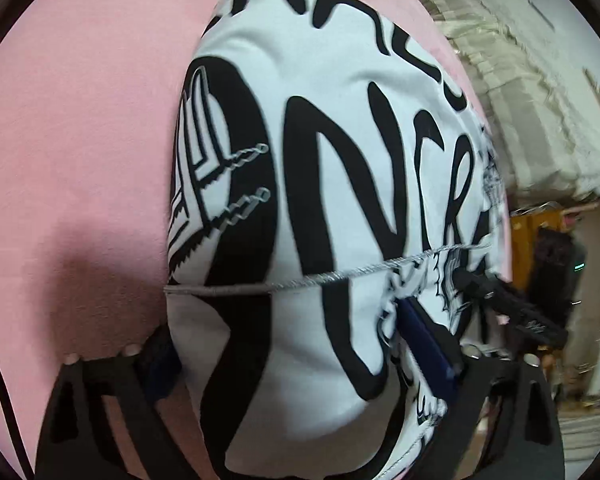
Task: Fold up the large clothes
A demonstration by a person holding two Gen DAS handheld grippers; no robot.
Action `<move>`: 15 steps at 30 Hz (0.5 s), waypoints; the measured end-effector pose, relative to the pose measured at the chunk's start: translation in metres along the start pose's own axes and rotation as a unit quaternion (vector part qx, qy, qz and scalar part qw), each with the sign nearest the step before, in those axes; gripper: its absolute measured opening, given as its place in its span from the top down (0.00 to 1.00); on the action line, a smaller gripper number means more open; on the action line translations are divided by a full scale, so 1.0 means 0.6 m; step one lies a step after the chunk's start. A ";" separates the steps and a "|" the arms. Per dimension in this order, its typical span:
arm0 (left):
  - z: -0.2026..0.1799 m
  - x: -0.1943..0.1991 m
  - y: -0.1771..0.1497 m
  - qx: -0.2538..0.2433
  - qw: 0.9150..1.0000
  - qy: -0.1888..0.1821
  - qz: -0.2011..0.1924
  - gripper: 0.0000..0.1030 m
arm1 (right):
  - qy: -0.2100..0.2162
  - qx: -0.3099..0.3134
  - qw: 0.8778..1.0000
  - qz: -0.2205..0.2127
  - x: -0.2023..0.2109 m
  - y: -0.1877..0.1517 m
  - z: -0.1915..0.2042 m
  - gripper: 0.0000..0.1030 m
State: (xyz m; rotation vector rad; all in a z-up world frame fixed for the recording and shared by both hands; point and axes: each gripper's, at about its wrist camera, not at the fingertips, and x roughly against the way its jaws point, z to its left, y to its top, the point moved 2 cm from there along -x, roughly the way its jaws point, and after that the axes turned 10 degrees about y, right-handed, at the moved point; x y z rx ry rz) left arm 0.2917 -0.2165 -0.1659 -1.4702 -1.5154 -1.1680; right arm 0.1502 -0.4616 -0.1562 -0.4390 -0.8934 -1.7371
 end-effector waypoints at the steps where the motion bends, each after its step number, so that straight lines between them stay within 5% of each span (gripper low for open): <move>1: -0.006 0.005 -0.002 -0.005 1.000 0.007 -0.005 0.18 | -0.009 0.002 1.000 -0.004 0.005 -0.004 0.009 0.51; 6: -0.041 0.055 -0.011 -0.043 0.998 0.028 -0.038 0.46 | -0.024 0.027 0.999 -0.034 0.038 -0.022 0.057 0.71; 10: -0.060 0.111 -0.026 -0.072 0.994 0.042 -0.066 0.52 | -0.058 0.048 0.996 -0.050 0.062 -0.047 0.097 0.74; 15: -0.045 0.188 -0.059 -0.079 0.993 0.043 -0.079 0.52 | -0.046 0.034 0.996 -0.068 0.096 -0.090 0.126 0.74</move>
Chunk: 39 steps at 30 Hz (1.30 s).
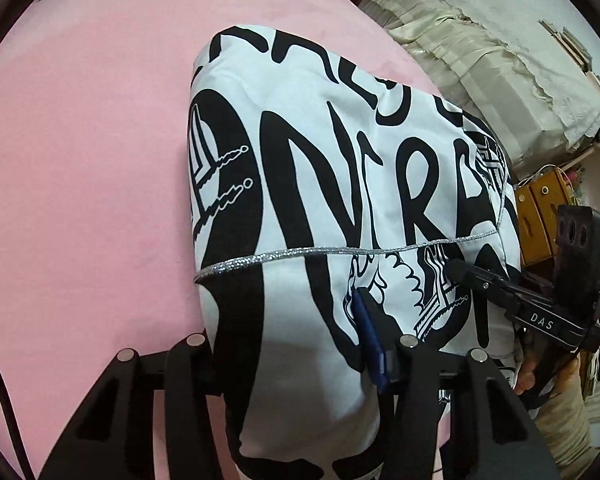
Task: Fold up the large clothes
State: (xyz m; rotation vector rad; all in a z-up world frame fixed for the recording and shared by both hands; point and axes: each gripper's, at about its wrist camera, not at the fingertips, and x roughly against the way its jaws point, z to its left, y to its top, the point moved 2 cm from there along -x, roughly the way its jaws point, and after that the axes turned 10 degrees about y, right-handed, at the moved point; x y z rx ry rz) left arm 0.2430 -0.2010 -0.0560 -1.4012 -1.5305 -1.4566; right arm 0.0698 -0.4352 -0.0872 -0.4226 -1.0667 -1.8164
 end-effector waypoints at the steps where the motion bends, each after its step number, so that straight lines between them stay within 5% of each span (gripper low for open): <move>1: 0.004 0.013 -0.005 -0.001 1.000 0.002 -0.001 0.52 | 0.003 -0.003 1.000 -0.003 0.009 -0.010 0.012 0.74; 11: 0.141 0.149 -0.076 0.029 0.999 0.014 0.010 0.52 | 0.033 0.010 0.999 0.020 0.014 -0.016 0.026 0.75; 21: 0.384 0.253 -0.102 0.072 0.996 0.059 0.000 0.52 | 0.087 0.045 0.993 0.070 -0.077 -0.115 0.190 0.75; 31: 0.598 0.226 0.040 0.069 0.994 0.082 -0.017 0.52 | 0.085 0.057 0.992 0.072 -0.230 0.004 0.286 0.75; 39: 0.719 0.173 0.231 0.055 0.990 0.107 -0.070 0.50 | 0.079 0.054 0.995 0.017 -0.265 0.187 0.232 0.74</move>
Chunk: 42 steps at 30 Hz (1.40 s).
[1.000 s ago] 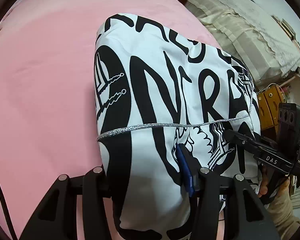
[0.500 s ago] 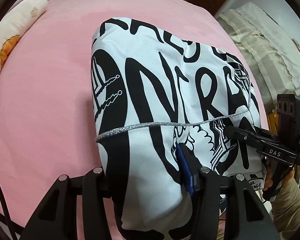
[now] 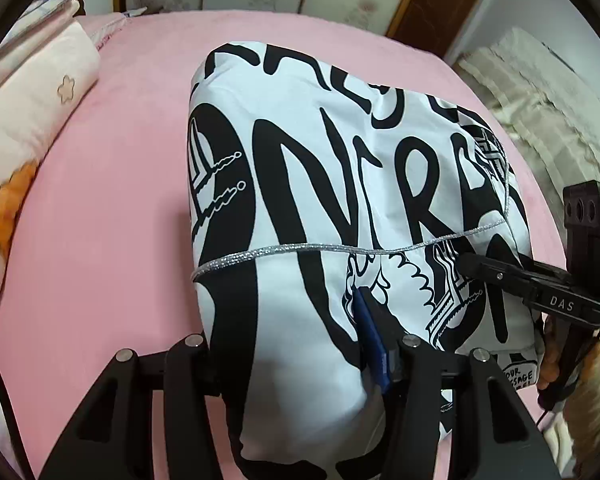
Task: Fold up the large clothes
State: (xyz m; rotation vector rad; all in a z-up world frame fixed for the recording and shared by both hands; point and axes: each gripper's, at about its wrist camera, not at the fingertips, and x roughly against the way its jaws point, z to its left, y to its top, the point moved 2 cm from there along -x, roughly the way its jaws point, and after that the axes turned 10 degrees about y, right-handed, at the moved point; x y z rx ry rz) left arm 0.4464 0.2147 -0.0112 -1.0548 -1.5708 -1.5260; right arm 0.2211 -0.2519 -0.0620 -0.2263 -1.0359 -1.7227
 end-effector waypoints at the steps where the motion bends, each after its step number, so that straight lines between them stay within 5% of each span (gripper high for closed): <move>1: 0.004 -0.020 0.024 0.004 1.000 0.002 -0.005 0.50 | -0.002 0.000 1.000 -0.009 -0.004 0.022 -0.014 0.74; 10: 0.066 -0.194 0.104 0.012 0.999 0.038 -0.010 0.45 | -0.019 -0.034 0.999 -0.024 -0.063 0.084 -0.145 0.74; 15: 0.087 -0.265 0.090 0.052 0.997 0.061 -0.006 0.27 | -0.024 -0.048 0.998 -0.019 -0.079 0.075 -0.209 0.62; 19: 0.103 -0.257 0.071 0.060 0.996 0.068 -0.024 0.21 | -0.030 -0.038 0.999 -0.013 -0.050 0.062 -0.215 0.51; 23: 0.108 -0.221 0.064 0.075 0.993 0.089 -0.030 0.21 | -0.049 -0.035 0.998 -0.019 0.011 0.051 -0.213 0.51; 27: 0.092 -0.128 0.028 0.081 0.986 0.102 -0.101 0.22 | -0.102 0.013 0.992 -0.070 0.102 0.033 -0.194 0.51; 31: 0.060 -0.095 0.016 0.073 0.985 0.098 -0.119 0.31 | -0.123 0.069 0.987 -0.082 0.150 0.006 -0.129 0.52; 33: 0.051 -0.100 -0.001 0.071 0.987 0.096 -0.108 0.52 | -0.111 0.084 0.987 -0.079 0.158 -0.020 -0.095 0.66; 35: 0.050 -0.119 -0.008 0.069 0.989 0.099 -0.090 0.58 | -0.107 0.098 0.987 -0.064 0.132 -0.034 -0.076 0.72; 42: 0.042 -0.168 -0.042 0.044 0.984 0.160 -0.062 0.58 | -0.188 0.100 0.977 -0.011 0.066 -0.079 -0.132 0.85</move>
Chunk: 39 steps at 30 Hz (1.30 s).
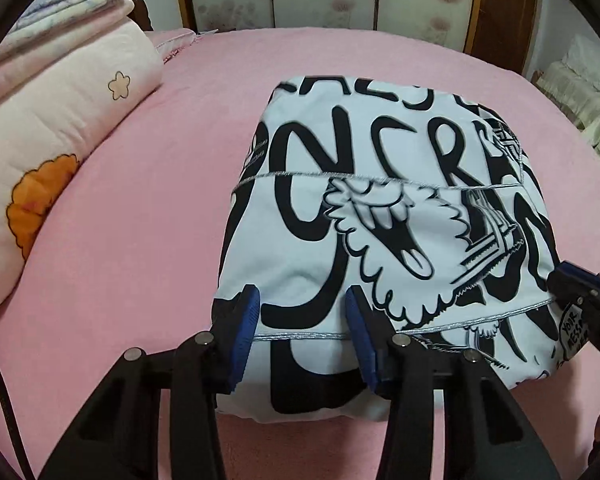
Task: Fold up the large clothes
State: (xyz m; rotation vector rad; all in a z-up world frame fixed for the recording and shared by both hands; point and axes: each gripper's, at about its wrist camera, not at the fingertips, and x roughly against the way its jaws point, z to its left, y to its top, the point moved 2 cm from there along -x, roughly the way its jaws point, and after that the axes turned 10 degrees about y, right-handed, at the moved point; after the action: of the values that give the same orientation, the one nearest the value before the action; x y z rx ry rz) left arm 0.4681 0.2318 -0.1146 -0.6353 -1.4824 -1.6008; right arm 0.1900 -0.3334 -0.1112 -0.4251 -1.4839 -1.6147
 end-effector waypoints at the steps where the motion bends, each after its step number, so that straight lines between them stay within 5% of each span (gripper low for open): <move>1: -0.001 0.003 0.000 0.000 1.000 0.001 -0.002 0.58 | 0.004 -0.004 1.000 0.000 0.001 -0.004 -0.006 0.85; 8: -0.013 0.061 0.001 0.021 1.000 -0.012 0.006 0.57 | 0.024 -0.019 0.999 -0.014 0.074 -0.005 0.000 0.85; 12: -0.035 0.135 -0.011 0.026 0.999 -0.021 -0.006 0.29 | 0.024 -0.018 0.999 -0.027 0.148 -0.019 0.016 0.82; 14: -0.045 0.186 -0.020 0.032 0.999 -0.027 -0.019 0.24 | 0.020 -0.020 0.999 -0.030 0.187 -0.028 0.022 0.82; 22: -0.097 0.386 -0.067 0.040 0.998 -0.028 -0.040 0.22 | 0.008 -0.036 0.999 -0.038 0.366 -0.090 0.033 0.82; 28: -0.144 0.511 -0.127 0.026 0.997 -0.041 -0.061 0.15 | -0.014 -0.038 0.997 -0.063 0.497 -0.159 0.032 0.64; 33: -0.188 0.581 -0.185 -0.009 0.997 -0.021 -0.069 0.15 | -0.038 -0.051 0.995 -0.077 0.578 -0.228 0.017 0.64; 39: -0.236 0.641 -0.270 0.001 0.997 -0.040 -0.067 0.15 | -0.068 -0.082 0.990 -0.091 0.640 -0.321 -0.004 0.63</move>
State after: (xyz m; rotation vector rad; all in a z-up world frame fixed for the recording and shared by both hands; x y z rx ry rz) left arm 0.1583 -0.0058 0.0896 -0.6178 -1.6146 -1.6929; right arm -0.1724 -0.4949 0.0540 -0.5118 -1.5333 -1.8935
